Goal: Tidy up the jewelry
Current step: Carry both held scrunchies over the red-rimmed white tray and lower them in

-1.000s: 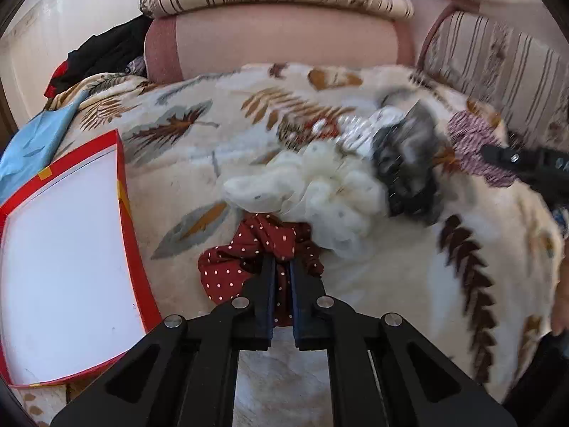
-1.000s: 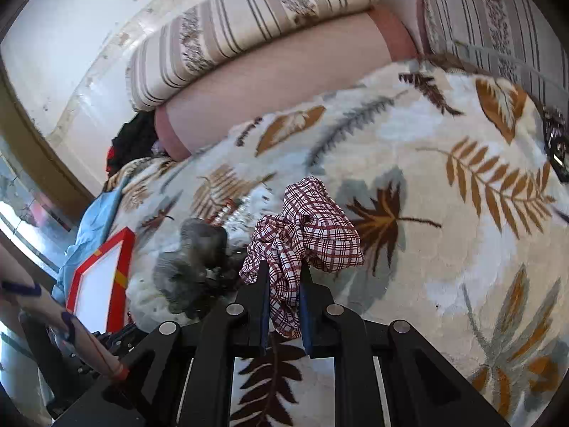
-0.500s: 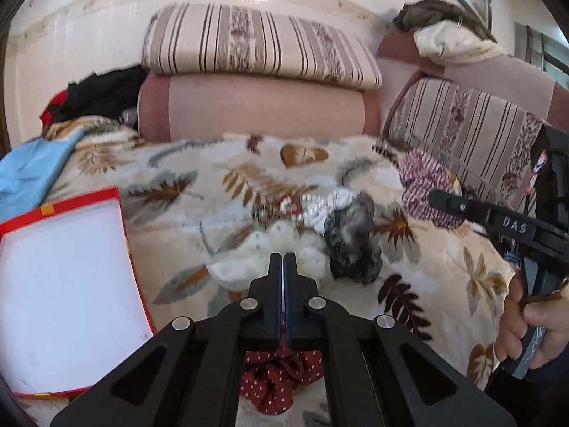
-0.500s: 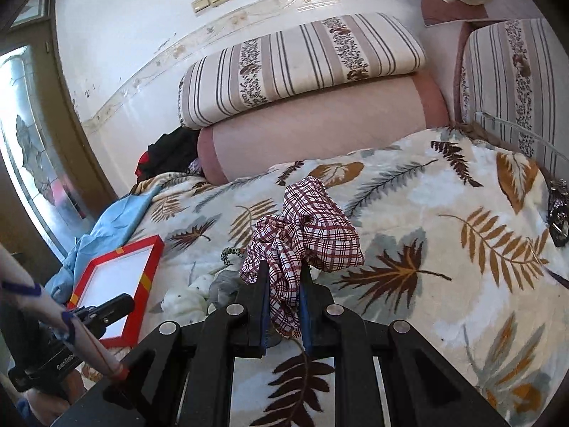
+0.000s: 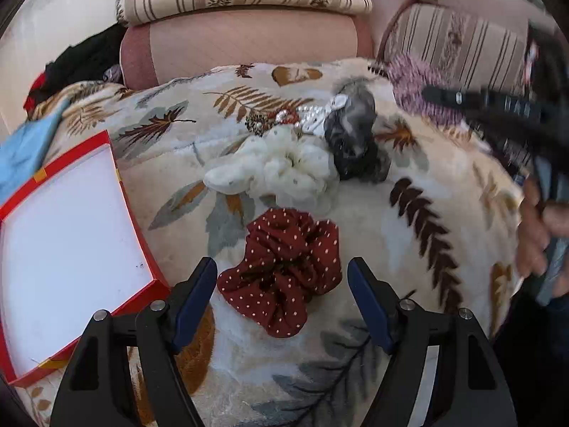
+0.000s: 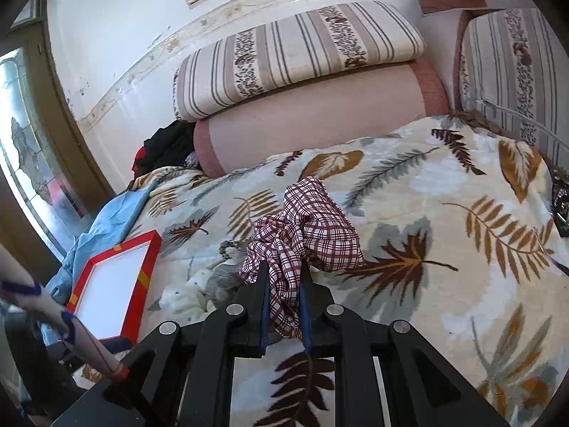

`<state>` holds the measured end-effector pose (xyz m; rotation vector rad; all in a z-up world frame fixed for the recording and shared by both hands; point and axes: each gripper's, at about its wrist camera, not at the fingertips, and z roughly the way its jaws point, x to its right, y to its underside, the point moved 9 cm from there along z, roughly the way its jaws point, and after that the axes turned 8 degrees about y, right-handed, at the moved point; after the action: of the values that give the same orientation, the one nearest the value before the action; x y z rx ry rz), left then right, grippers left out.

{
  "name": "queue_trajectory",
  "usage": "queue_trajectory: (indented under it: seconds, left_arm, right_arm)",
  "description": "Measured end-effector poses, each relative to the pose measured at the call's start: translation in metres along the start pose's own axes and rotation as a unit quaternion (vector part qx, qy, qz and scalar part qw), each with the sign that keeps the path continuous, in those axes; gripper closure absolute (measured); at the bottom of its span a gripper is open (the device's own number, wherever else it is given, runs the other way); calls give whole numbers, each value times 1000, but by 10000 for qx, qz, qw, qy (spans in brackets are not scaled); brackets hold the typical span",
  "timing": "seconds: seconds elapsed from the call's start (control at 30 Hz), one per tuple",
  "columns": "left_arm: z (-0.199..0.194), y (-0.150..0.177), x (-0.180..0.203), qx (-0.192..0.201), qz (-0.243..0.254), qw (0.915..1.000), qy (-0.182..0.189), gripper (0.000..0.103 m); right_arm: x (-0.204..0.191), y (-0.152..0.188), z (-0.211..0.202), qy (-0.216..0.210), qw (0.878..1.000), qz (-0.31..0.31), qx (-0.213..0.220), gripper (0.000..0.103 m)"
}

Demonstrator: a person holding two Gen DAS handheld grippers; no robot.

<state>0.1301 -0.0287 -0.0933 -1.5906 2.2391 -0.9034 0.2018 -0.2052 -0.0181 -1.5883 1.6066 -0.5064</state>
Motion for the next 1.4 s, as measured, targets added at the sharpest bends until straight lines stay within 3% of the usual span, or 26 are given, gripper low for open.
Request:
queue_trajectory:
  seconds: [0.07, 0.17, 0.2, 0.3, 0.53, 0.7, 1.0, 1.4]
  left_arm:
    - [9, 5, 1, -107, -48, 9999, 14, 33]
    - [23, 10, 0, -299, -37, 9995, -95, 70]
    - [25, 10, 0, -291, -13, 9995, -147, 76]
    - [18, 6, 2, -125, -35, 9999, -112, 83]
    - [-20, -23, -1, 861, -241, 9960, 12, 84]
    - [-37, -38, -3, 1329, -266, 9908, -44, 84]
    - [-54, -48, -23, 1658, -483, 9848, -161, 84]
    - [-75, -54, -72, 1887, -966, 9751, -656, 84]
  right_arm:
    - [-5, 1, 0, -6, 10000, -68, 24, 88]
    - [-12, 3, 0, 8, 9998, -207, 55, 88]
    - [-13, 4, -1, -1, 9997, -235, 62, 88]
    - [-13, 4, -2, -15, 9996, -251, 86, 88]
    - [-18, 1, -9, -105, 9993, -300, 205, 88]
    - [-25, 2, -11, -155, 9987, -413, 245, 88]
    - [-41, 4, -12, -308, 9973, -589, 301, 88]
    - [-78, 18, -10, -653, 9935, -903, 244, 88]
